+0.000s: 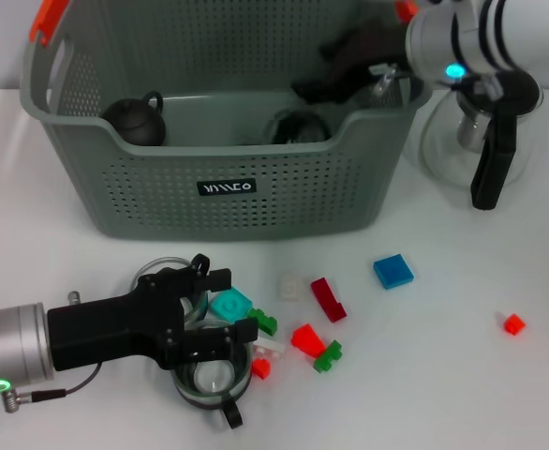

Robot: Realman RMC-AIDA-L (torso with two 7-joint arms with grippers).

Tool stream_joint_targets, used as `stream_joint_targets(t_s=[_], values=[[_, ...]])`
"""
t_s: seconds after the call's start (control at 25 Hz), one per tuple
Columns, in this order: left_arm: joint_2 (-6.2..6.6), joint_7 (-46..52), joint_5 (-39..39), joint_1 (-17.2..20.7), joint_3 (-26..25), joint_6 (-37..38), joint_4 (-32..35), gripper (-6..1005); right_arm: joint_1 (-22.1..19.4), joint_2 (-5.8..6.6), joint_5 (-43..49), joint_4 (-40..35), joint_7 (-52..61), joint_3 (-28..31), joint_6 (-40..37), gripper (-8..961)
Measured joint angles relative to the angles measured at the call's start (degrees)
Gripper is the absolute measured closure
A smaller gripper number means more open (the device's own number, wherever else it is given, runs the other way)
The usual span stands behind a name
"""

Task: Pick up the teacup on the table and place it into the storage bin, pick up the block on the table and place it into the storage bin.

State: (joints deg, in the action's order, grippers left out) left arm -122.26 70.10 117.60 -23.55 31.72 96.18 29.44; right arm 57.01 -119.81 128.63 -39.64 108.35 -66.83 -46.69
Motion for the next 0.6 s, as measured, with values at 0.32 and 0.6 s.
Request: stream_joint_targets(t_s=[0.32,0.6], values=[[0.02,0.1,0.0,0.0,0.0,0.2,0.0,133,-8.0,-0.32,-2.9,-19.4,3.7,0.1,-9.2,195],[0.18,0.1,-0.1,0.0,-0.1,0.7,0.0,133,-22.8,0.04,-17.9,-43.3,1.8,0.9,-31.2,123]])
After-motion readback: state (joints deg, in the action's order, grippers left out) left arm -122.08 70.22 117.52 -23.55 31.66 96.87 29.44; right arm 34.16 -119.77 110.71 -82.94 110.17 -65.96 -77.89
